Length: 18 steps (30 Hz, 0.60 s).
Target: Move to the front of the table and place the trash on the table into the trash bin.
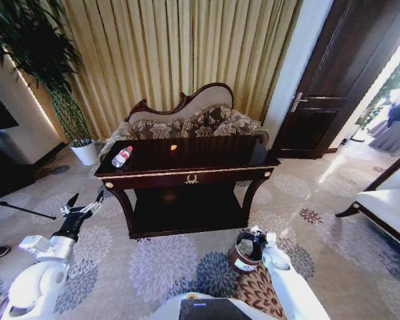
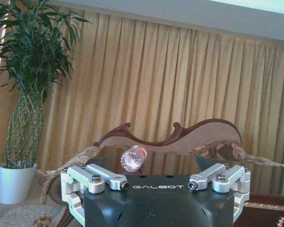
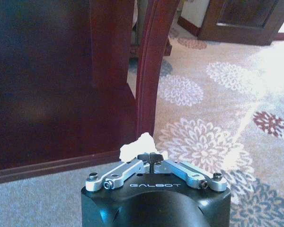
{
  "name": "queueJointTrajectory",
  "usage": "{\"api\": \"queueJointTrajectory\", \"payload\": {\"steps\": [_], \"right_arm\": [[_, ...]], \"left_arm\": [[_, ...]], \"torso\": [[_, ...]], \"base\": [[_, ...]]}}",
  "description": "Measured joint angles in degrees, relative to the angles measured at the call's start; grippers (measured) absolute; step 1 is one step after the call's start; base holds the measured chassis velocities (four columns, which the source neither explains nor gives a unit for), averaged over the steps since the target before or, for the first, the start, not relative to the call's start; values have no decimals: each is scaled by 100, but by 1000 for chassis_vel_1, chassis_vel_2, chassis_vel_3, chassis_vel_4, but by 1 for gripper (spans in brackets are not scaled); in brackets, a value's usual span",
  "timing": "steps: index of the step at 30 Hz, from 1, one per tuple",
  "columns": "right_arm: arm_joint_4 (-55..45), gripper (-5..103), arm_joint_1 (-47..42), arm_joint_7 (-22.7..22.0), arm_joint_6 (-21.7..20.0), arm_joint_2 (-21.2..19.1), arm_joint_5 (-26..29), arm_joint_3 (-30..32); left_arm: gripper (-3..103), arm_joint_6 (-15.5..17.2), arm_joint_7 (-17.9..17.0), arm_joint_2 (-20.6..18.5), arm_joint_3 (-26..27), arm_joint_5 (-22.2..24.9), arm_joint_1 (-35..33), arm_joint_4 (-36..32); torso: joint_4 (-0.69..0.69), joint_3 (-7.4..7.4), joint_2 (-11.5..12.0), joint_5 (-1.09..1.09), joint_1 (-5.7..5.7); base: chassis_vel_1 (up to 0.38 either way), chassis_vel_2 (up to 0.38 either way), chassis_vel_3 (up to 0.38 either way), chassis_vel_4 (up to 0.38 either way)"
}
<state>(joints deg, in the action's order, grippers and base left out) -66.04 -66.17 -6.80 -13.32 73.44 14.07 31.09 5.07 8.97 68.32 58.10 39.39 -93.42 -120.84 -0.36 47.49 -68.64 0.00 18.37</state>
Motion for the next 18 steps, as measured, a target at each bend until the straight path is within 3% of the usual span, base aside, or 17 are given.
{"api": "queueJointTrajectory", "payload": {"steps": [8,18], "right_arm": [[466,-3,140,-1,149,155,-380,-28],[730,33,198,-1,362,152,-392,1]], "left_arm": [[100,-20,4,-41,41,76,-21,15],[100,-36,42,-31,-34,52,-39,-36]], "torso": [[-2,0,0,0,0],[-1,0,0,0,-1]], "base": [[0,0,0,0],[0,0,0,0]]}}
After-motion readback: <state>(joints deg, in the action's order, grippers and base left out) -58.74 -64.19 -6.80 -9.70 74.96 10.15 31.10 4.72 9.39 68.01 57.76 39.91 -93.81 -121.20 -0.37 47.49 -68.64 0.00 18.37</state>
